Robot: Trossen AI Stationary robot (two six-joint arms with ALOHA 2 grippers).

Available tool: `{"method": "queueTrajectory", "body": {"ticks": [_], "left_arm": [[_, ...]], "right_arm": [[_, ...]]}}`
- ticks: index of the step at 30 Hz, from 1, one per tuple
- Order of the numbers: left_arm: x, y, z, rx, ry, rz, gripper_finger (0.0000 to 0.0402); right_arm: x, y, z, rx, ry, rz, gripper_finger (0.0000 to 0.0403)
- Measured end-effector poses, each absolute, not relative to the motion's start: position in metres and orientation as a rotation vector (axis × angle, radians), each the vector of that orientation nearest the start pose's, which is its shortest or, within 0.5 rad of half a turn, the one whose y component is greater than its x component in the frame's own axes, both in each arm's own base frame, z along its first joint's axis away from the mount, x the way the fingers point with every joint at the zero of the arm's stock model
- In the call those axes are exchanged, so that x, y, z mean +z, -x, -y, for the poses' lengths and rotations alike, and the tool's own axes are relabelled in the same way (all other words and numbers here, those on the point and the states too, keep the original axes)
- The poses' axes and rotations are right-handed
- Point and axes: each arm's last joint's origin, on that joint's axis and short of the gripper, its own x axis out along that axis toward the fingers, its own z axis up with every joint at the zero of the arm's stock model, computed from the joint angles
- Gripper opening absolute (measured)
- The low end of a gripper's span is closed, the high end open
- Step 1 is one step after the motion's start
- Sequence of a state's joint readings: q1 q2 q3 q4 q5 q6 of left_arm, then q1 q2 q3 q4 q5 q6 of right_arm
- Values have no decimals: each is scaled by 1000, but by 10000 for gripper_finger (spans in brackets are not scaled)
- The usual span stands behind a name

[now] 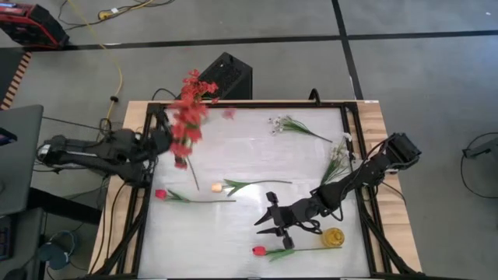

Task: Sort flowers into vase by color
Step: Put the red flower into the transparent red vase

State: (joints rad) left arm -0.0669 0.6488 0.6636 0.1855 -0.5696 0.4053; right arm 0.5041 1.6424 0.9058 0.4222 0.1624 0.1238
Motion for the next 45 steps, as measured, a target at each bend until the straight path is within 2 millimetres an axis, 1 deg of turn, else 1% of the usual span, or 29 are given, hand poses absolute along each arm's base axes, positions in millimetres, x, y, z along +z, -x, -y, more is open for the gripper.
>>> {"method": "queueTrajectory", "body": {"ticks": [4,6,9,11,19,25,30,34,40,45], "left_arm": [[351,-132,-22,676,-328,111,2],[353,-128,-30,739,-362,109,2],[353,-121,-48,898,-382,76,2],[353,-117,-59,969,-371,71,2],[350,-102,-93,1072,-325,80,2],[339,-99,-125,1111,-243,27,2],[328,-92,-150,1177,-174,-21,2],[325,-90,-161,1128,-112,6,2],[326,-87,-163,1121,-82,48,2],[312,-89,-167,1149,-133,90,0]], "right_arm": [[214,-311,-164,312,-8,-348,147],[213,-312,-161,304,-7,-354,147],[212,-315,-155,282,-3,-371,147],[210,-316,-151,270,2,-391,147],[203,-316,-143,243,19,-463,147],[203,-318,-137,236,65,-467,147],[199,-319,-130,219,75,-510,147],[196,-320,-123,199,80,-543,147],[195,-321,-116,178,78,-559,147],[194,-321,-116,179,80,-568,147]]}}
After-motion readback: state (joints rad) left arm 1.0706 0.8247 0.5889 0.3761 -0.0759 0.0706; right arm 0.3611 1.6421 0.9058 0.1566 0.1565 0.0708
